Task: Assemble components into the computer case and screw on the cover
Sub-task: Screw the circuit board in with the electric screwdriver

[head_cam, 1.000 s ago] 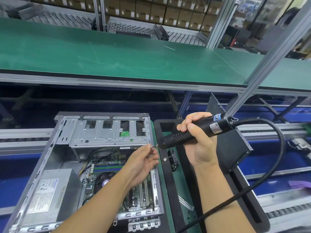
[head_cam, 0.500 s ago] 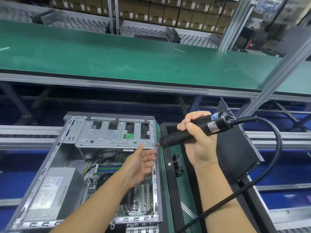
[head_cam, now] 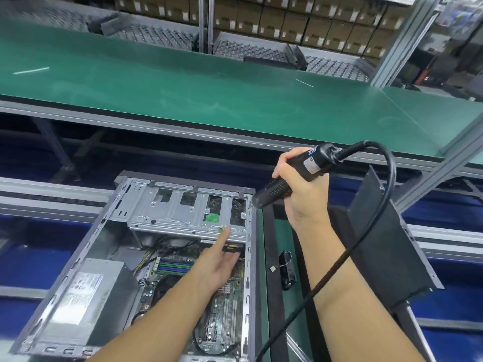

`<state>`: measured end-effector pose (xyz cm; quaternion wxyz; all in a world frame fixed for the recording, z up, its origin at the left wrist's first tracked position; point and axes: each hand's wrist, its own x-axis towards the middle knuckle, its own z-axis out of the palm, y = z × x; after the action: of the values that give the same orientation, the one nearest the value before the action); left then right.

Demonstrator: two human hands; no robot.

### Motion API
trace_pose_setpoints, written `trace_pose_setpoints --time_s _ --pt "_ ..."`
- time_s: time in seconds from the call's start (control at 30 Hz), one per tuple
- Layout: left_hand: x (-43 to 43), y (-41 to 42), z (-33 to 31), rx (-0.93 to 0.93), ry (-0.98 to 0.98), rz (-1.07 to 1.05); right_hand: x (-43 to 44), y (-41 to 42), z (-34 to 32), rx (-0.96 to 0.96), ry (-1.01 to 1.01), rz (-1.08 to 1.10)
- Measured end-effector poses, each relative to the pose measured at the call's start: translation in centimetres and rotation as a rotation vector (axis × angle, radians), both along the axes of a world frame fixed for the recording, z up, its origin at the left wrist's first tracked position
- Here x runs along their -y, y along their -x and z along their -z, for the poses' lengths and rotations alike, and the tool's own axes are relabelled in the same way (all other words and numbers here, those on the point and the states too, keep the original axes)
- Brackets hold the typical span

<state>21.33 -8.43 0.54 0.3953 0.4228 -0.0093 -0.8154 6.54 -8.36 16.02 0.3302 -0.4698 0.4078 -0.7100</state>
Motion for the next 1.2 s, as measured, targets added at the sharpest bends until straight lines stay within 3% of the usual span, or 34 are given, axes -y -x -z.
trace_pose_setpoints --time_s 0.2,0.8,1.2 --pt "0.8 0.8 2.3 -0.036 -0.011 0.015 1.9 -0.3 0.4 -0.021 -0.034 -0.003" --pt "1.1 1.2 3.6 0.186 0.01 0.006 4.3 -1.0 1.8 -0.11 -0.176 -0.035" --pt "1.1 1.3 3.6 0.143 -0.007 -0.005 4.3 -1.2 2.7 -0.126 -0.229 -0.028"
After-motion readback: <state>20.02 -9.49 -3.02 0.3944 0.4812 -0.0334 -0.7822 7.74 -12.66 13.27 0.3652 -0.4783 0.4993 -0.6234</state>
